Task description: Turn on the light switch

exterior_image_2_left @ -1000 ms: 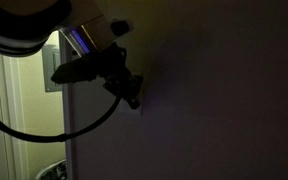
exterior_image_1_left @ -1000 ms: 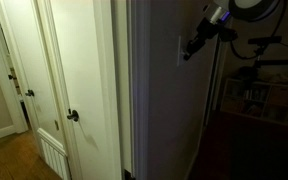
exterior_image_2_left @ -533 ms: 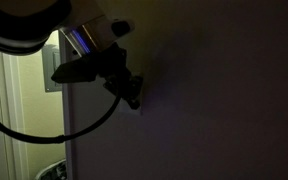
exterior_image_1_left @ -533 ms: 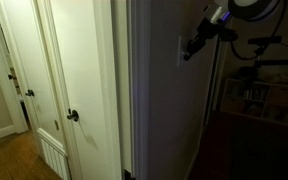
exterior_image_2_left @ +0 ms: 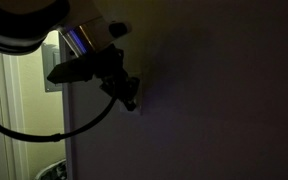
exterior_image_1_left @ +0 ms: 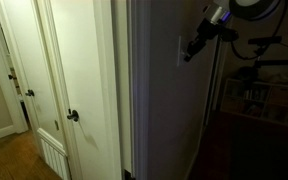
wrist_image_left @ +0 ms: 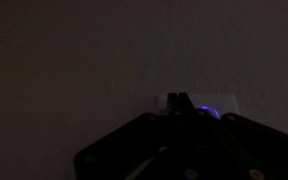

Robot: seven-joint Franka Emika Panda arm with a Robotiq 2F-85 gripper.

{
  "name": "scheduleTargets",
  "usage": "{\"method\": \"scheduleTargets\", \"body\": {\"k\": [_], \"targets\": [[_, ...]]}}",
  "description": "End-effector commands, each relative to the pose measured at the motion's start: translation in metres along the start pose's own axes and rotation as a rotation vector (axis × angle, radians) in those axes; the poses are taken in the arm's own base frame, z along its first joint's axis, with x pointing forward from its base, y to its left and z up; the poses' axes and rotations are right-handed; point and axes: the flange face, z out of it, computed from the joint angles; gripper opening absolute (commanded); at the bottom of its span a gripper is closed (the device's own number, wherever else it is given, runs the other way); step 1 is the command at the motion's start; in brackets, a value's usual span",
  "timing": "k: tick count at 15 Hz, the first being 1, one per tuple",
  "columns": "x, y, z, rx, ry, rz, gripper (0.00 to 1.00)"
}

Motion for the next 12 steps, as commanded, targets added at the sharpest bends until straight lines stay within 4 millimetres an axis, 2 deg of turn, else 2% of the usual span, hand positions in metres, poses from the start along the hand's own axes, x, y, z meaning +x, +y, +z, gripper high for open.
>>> {"method": "scheduleTargets", "body": {"k": [1,7,12], "targets": [[-0.005,-0.008,-0.017,-0.003,-0.012,-0.037,0.05],[0.005,-0.007,-0.025,-0.018,0.02,-0.058,0.05],[0.011,-0.008,-0.04,-0.021,0.037,-0.053,0.05]]}}
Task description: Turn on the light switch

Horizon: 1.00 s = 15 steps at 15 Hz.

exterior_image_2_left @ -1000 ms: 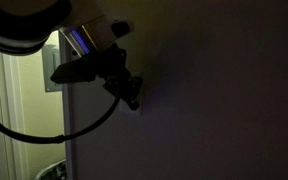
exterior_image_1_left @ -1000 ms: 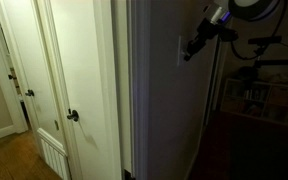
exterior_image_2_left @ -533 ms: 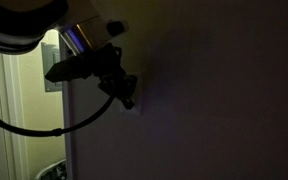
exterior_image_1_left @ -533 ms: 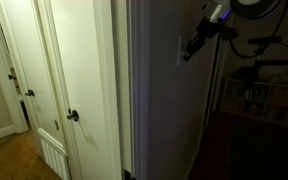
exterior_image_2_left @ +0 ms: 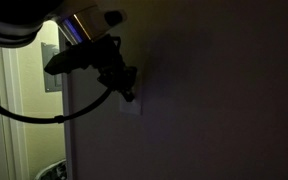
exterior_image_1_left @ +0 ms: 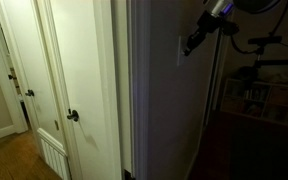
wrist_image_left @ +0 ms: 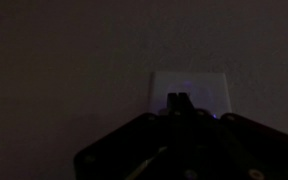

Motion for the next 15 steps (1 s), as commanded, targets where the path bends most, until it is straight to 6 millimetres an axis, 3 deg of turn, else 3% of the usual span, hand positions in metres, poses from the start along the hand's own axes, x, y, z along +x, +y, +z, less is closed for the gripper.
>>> {"method": "scheduleTargets", "body": {"k": [1,10,15], "targets": [[0.001,0.001,-0.023,-0.017,0.005,-0.006,0.05],[-0.016,0.008,-0.007,-0.056,-0.076,-0.051,0.05],[-0.011,-0.002,-0.008,-0.027,-0.064,-0.046,0.05]]}}
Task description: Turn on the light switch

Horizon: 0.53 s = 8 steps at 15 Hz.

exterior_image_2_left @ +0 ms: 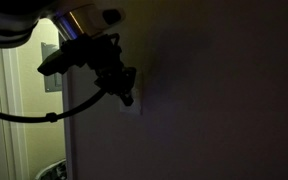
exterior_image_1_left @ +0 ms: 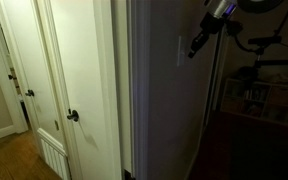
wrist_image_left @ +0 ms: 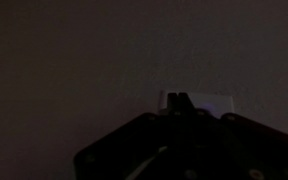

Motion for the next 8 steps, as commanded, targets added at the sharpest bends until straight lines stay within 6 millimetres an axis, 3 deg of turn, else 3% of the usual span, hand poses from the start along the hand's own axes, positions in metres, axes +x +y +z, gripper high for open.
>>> {"method": "scheduleTargets", "body": {"k": [1,8], "targets": [[-0.0001,-0.0066,-0.0074,0.015,0.001,0.012,0.05],[0.0026,-0.0164,-0.0062,0.044,0.008,0.032,0.05]]}}
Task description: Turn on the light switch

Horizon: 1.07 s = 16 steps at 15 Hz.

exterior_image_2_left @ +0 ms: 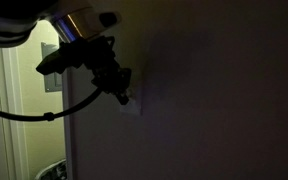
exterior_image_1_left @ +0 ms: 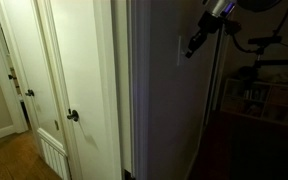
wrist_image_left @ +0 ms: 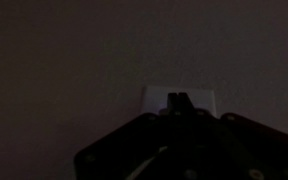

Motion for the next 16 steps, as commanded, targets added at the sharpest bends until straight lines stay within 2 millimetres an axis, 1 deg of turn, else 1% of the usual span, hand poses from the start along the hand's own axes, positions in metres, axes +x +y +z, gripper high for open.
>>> {"method": "scheduleTargets", "body": {"k": [1,9,16], "targets": [[-0.001,-0.002,-0.004,0.015,0.003,0.021,0.05],[0.009,0.005,-0.013,-0.003,0.047,0.026,0.05],[0.008,0.008,-0.026,-0.026,0.059,0.016,0.05]]}}
